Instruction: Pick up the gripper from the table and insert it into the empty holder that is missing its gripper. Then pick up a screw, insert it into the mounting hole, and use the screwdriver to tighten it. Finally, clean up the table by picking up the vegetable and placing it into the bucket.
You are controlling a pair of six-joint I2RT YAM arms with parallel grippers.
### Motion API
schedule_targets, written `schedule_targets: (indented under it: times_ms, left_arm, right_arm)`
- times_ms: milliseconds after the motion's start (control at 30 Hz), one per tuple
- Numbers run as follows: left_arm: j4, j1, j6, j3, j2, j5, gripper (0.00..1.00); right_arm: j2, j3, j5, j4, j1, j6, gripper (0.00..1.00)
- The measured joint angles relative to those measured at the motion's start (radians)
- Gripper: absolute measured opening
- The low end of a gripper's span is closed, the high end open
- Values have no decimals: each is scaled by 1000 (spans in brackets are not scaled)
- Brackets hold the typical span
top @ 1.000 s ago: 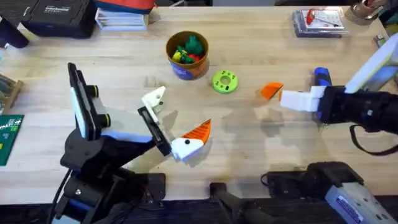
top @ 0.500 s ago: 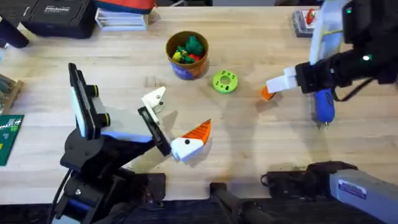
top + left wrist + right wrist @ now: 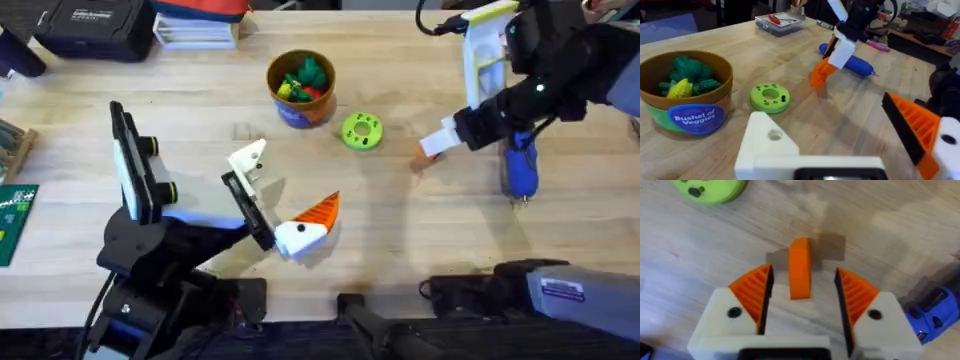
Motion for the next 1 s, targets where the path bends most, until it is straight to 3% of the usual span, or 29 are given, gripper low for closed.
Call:
schedule_targets:
  times_ms: [100, 300, 467, 667, 867, 1000]
  left_arm:
    - [0, 0, 0, 0, 0, 0, 986]
    - [0, 0, 0, 0, 0, 0, 986]
    - [0, 0, 0, 0, 0, 0, 986]
    - [0, 0, 0, 0, 0, 0, 986]
    - [0, 0, 0, 0, 0, 0, 986]
    - [0, 0, 0, 0, 0, 0, 986]
  right_arm:
    - [6, 0, -24, 3, 0, -4, 654]
    - [6, 0, -37, -1, 0, -11, 505]
    - [6, 3, -36, 1, 0, -14, 36]
    - [-59, 40, -37, -48, 0, -14, 10]
    - [-299, 106, -56, -119, 0, 41, 9]
    - [-423, 96, -174, -126, 0, 122, 8]
